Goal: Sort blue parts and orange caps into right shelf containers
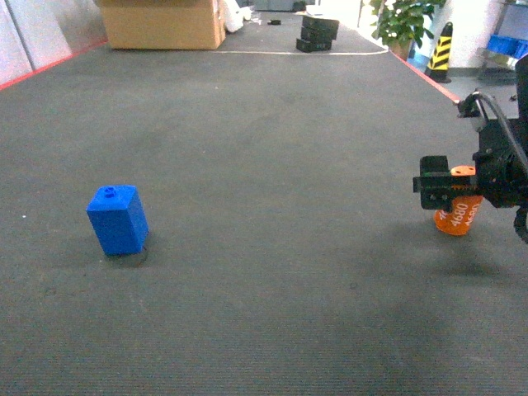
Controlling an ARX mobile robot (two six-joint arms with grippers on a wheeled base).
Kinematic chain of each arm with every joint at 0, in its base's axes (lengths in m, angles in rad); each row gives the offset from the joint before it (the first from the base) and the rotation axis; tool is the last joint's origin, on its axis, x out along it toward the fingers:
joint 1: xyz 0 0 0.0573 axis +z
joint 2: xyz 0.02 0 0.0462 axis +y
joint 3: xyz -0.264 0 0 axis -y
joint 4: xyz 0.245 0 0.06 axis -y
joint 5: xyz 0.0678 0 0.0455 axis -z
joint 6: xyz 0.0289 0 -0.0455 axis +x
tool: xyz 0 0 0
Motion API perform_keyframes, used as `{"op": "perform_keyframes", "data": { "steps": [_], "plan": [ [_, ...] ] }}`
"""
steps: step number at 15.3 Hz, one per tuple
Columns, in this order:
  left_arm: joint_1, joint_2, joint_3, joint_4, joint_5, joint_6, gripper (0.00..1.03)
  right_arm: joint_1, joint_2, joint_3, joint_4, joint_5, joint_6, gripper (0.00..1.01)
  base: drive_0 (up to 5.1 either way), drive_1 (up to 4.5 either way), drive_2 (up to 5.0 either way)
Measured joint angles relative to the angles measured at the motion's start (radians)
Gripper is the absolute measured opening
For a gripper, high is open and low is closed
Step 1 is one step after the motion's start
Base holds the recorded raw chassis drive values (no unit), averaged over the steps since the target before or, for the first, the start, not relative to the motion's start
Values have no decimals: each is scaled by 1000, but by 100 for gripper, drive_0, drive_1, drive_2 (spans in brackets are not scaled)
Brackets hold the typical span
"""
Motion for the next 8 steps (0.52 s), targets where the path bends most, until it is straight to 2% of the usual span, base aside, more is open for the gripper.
{"op": "perform_keyframes", "data": {
  "steps": [2,3,4,8],
  "plan": [
    [0,0,0,0,0,0,98,11,20,0,8,0,10,63,0,0,0],
    [0,0,0,0,0,0,98,17,5,-15,52,0,14,50,0,0,0],
    [0,0,0,0,0,0,98,21,-41,-63,75,2,14,45,0,0,0],
    [0,0,0,0,0,0,98,30,-470,-426,159,0,26,44,0,0,0]
  ]
}}
